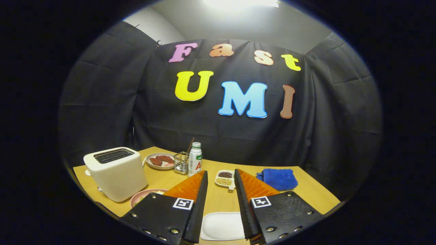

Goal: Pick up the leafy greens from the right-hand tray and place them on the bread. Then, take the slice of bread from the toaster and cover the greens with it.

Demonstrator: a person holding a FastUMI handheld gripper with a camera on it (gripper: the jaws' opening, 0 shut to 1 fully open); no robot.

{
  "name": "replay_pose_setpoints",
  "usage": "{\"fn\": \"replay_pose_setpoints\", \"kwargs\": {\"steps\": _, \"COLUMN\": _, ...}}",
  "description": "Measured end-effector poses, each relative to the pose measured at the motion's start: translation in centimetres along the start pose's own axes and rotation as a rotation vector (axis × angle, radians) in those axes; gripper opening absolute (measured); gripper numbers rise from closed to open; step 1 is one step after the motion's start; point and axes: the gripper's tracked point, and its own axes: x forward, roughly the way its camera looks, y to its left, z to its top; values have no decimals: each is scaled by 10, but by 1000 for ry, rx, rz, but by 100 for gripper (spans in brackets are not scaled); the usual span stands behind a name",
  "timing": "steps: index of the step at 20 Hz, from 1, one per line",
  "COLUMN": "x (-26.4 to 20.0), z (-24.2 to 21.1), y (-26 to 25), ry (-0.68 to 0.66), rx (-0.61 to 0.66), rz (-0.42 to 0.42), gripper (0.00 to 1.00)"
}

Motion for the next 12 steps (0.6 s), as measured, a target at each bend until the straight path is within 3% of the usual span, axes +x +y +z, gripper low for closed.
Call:
{"fn": "replay_pose_setpoints", "kwargs": {"steps": 5, "x": -13, "z": 14, "y": -75, "ry": -35, "rx": -14, "rz": -34, "gripper": 47}}
{"fn": "replay_pose_setpoints", "kwargs": {"steps": 12, "x": -32, "z": 27, "y": -177, "ry": -131, "rx": 23, "rz": -10, "gripper": 47}}
